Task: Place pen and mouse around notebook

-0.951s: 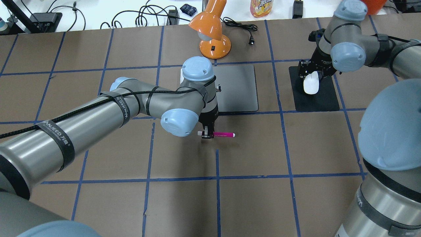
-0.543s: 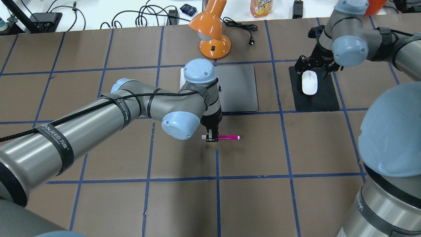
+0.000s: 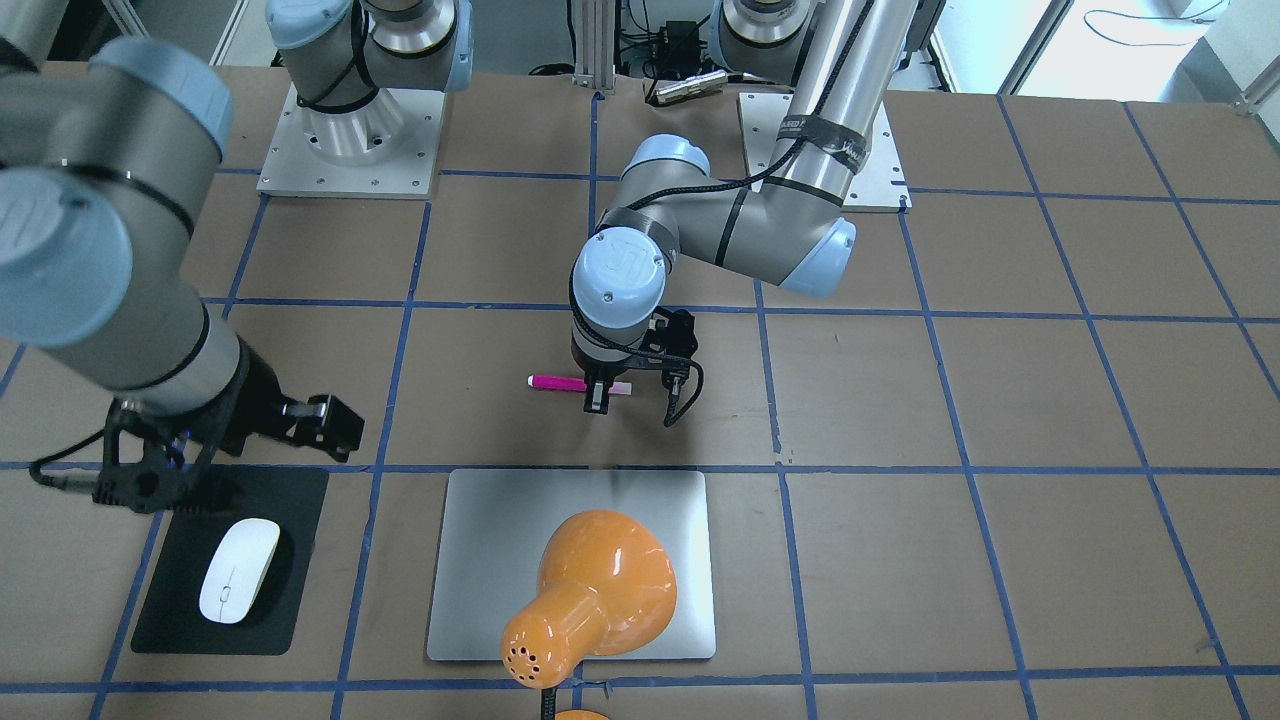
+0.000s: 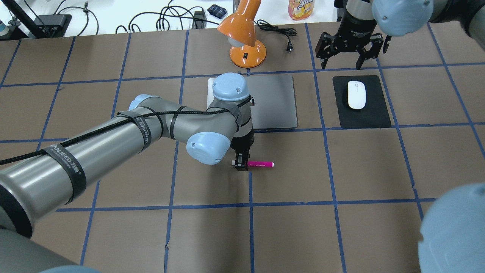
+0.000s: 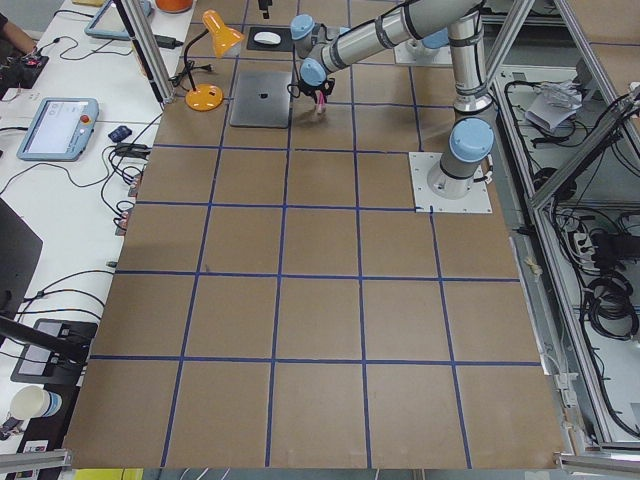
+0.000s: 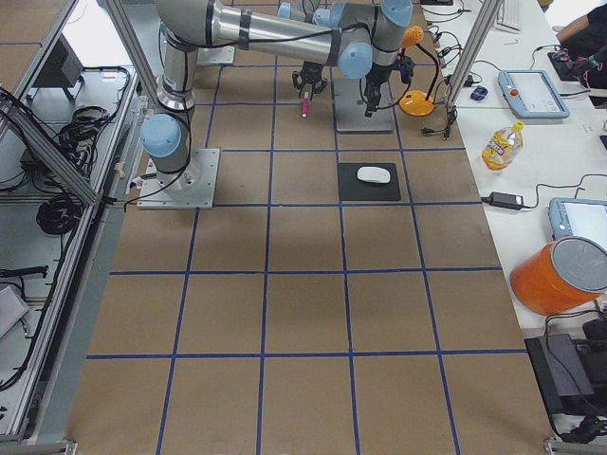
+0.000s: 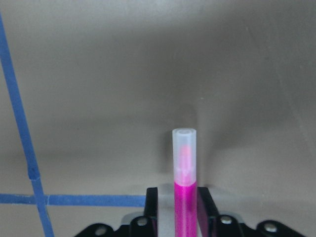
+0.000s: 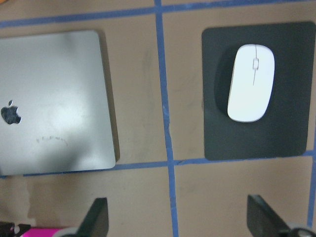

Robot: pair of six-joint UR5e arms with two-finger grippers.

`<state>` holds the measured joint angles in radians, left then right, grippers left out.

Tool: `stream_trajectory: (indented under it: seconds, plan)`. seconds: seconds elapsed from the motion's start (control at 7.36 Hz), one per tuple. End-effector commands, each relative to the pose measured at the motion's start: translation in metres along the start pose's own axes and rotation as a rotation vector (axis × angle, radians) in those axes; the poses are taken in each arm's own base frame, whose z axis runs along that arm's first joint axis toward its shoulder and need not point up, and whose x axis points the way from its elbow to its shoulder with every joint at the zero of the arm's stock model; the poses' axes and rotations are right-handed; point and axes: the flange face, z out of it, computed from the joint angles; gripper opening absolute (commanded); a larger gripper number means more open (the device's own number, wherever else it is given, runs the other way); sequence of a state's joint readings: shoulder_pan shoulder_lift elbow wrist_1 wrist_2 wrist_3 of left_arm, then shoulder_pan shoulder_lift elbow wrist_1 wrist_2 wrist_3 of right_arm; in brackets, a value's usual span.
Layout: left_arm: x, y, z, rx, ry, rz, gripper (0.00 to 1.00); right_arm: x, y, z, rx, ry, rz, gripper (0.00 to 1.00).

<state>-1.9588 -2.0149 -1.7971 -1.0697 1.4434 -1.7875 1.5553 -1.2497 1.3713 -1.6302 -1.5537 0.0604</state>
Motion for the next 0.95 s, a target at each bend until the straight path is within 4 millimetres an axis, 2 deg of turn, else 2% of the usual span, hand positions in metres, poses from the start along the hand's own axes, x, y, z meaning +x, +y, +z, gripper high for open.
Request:
stream_trajectory:
  seconds: [0.0, 0.14, 0.27, 0.41, 0.54, 0.68, 0.81]
  plan:
    - [-0.003, -0.022, -0.059, -0.011, 0.009, 0.174, 1.0, -0.018, 0.088, -0.091, 0.054, -0.009, 0.003, 1.0]
    - [-0.003, -0.042, -0.105, -0.022, 0.052, 0.23, 1.0, -0.029, 0.092, -0.096, 0.091, 0.001, -0.014, 1.0]
    - [-0.013, -0.068, -0.142, -0.024, 0.038, 0.435, 1.0, -0.034, 0.092, -0.101, 0.109, 0.0, -0.033, 1.0]
    - [-0.02, -0.114, -0.179, -0.03, 0.033, 0.568, 1.0, -0.035, 0.083, -0.109, 0.178, -0.017, -0.036, 1.0]
    - [-0.036, -0.16, -0.217, -0.049, 0.032, 0.608, 1.0, -0.035, 0.084, -0.11, 0.179, -0.007, -0.034, 1.0]
    - [-0.059, -0.2, -0.247, -0.079, 0.009, 0.746, 1.0, -0.035, 0.085, -0.11, 0.178, -0.007, -0.034, 1.0]
    - [-0.077, -0.222, -0.277, -0.067, 0.034, 0.859, 1.0, -0.035, 0.084, -0.11, 0.179, -0.014, -0.036, 1.0]
